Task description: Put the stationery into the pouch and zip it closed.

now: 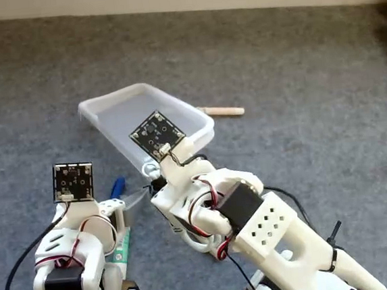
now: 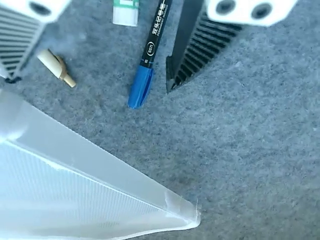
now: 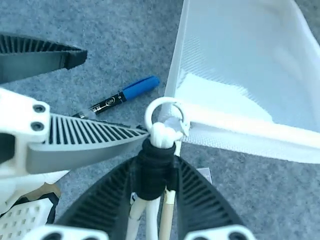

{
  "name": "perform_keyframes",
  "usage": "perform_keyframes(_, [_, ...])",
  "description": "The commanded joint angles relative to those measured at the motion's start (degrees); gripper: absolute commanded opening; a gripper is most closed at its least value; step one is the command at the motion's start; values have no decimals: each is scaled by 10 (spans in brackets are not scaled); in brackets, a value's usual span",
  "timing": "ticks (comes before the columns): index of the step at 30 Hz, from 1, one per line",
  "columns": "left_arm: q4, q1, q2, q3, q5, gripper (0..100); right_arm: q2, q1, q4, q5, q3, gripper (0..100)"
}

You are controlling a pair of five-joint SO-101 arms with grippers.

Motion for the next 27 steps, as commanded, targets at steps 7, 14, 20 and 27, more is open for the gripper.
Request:
perform_keyframes(7, [-17, 65, -4, -32, 22, 390, -29, 7, -1, 8, -34, 9])
perform_keyframes(14, [-17, 72, -4, -32, 43, 390, -30, 6, 3, 8, -31, 9])
perform_keyframes(20, [-43, 32, -4, -26, 49, 389, -31, 2, 1, 8, 0, 9])
perform_keyframes(27, [-109, 27, -4, 28, 73, 389, -31, 2, 3, 8, 29, 9])
